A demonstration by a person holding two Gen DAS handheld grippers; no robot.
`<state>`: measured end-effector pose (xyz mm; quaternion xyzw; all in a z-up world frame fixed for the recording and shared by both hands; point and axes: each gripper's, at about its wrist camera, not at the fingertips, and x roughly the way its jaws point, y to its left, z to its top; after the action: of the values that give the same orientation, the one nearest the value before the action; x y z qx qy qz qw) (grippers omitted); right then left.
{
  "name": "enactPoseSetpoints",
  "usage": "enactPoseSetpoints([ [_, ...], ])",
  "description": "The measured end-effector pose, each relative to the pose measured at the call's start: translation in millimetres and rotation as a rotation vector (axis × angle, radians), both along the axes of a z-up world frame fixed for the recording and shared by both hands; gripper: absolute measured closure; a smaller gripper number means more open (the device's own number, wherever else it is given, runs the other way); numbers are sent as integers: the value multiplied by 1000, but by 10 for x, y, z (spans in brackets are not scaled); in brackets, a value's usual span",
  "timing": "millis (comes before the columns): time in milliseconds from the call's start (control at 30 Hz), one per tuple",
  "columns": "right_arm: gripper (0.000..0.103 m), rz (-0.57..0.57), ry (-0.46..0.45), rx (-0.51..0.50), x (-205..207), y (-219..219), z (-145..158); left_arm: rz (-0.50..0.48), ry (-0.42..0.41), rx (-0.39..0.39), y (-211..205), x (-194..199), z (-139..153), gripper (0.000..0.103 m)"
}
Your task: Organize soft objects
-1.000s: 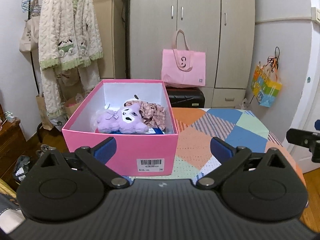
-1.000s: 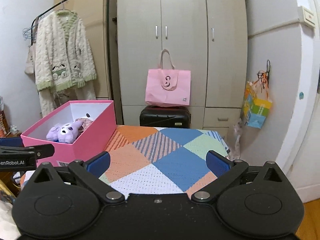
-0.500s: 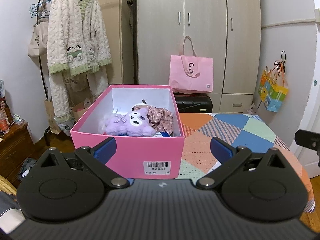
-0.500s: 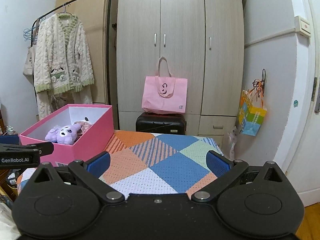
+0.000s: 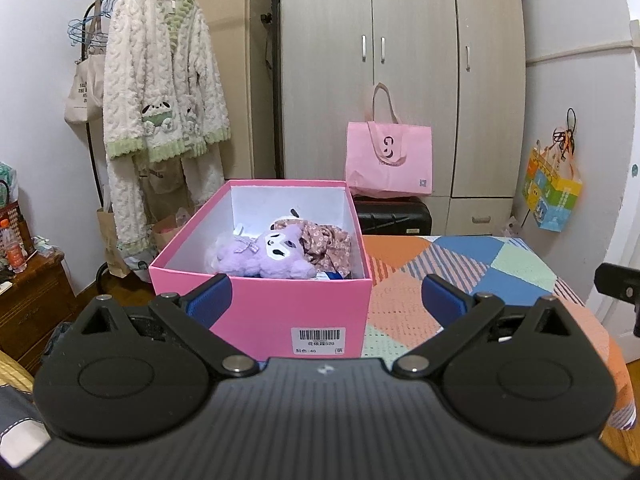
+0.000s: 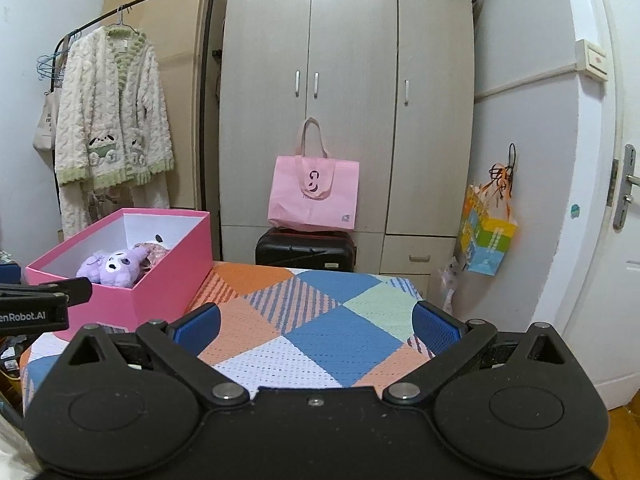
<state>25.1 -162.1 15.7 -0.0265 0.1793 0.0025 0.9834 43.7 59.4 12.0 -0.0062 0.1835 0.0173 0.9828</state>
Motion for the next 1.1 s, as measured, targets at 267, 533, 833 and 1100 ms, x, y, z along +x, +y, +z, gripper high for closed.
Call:
enactPoseSetpoints([
  [267,0,-21,-49,-31,-53,42,-8,10,-50,0,-11,-35,-13,0],
  [533,0,-38,-48,-20,-37,15,-29,13,-65,14,-24,-51,-11,0],
  [833,0,-52,-41,-21,-12,19,-46,-6,-65,43,-48,-68,-5,0],
  [1100,0,-55,-28,-29,5,25,-54,-24,-91,113,-135,-124,0,0],
])
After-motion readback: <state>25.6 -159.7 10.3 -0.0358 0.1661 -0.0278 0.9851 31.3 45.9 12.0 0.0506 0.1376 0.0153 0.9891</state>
